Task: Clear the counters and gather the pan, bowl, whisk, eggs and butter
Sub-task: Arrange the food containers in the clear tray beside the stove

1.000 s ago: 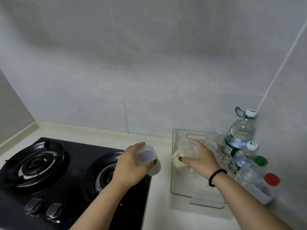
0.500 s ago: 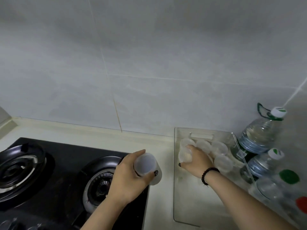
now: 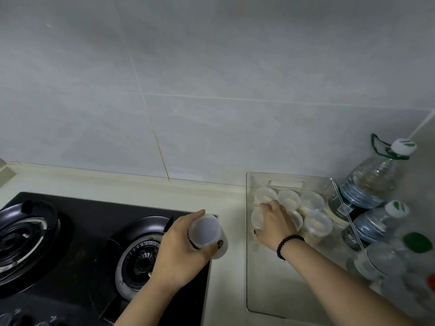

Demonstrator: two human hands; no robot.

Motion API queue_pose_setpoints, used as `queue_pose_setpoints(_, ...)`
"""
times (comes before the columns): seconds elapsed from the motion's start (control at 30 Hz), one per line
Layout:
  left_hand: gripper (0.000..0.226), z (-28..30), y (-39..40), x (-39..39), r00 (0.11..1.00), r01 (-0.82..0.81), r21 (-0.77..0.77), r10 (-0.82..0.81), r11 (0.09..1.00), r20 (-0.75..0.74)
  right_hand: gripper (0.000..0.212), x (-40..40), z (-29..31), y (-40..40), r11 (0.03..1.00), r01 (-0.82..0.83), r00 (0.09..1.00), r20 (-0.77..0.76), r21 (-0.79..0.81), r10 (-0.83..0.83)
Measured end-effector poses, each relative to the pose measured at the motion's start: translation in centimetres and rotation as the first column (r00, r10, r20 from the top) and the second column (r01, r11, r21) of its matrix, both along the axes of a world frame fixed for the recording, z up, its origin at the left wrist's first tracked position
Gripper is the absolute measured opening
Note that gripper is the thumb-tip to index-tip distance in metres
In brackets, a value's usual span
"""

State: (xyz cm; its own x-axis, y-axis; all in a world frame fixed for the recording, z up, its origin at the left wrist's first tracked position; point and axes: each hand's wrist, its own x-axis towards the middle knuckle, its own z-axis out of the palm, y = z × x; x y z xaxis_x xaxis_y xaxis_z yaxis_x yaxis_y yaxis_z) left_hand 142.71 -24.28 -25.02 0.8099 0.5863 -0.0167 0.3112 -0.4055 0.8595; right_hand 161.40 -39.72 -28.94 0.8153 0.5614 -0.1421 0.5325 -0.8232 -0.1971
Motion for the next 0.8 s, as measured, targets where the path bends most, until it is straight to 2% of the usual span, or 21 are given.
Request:
queue_pose_setpoints(0.17,0.070,1.0,-0.8,0.0,0.999,0.010,-0.001,-0.010,1.000,0.041,0.049,-0.8,0.5,-1.3,0.999,-0.021,0.997,0.075,0.029,0.018)
queue_pose_setpoints(0.27,0.069,2.0,-1.5,0.0,0.997,0.017,0.012,-0.018,1.000,0.074,0.049,-1.4,1.0,-2.8,0.987,0.046,0.998,0.024,0.155,-0.050)
queue_pose_setpoints(0.37,0.066,3.2,-2.4,0.2,0.995,0.031,0.039,-0.034,0.999,0.096,0.039,-2.1,1.6,-4.5,0.944,0.130,0.991,-0.066,0.304,-0.116)
queue_pose_setpoints(0.5,0.065,4.6,-4.2,0.9,0.990,0.080,0.070,-0.088,0.994,0.110,0.033,-3.3,2.5,-7.3,0.888,0.183,0.983,-0.100,0.422,-0.155)
queue_pose_setpoints(0.67,0.063,4.9,-7.5,2.8,0.979,0.159,0.078,-0.167,0.984,0.114,0.015,-4.7,3.4,-10.8,0.843,0.224,0.974,-0.111,0.488,-0.195)
queue_pose_setpoints(0.8,0.064,3.8,-10.6,4.8,0.966,0.238,0.080,-0.244,0.968,0.080,0.015,-5.1,3.2,-13.3,0.822,0.272,0.962,-0.123,0.500,-0.244)
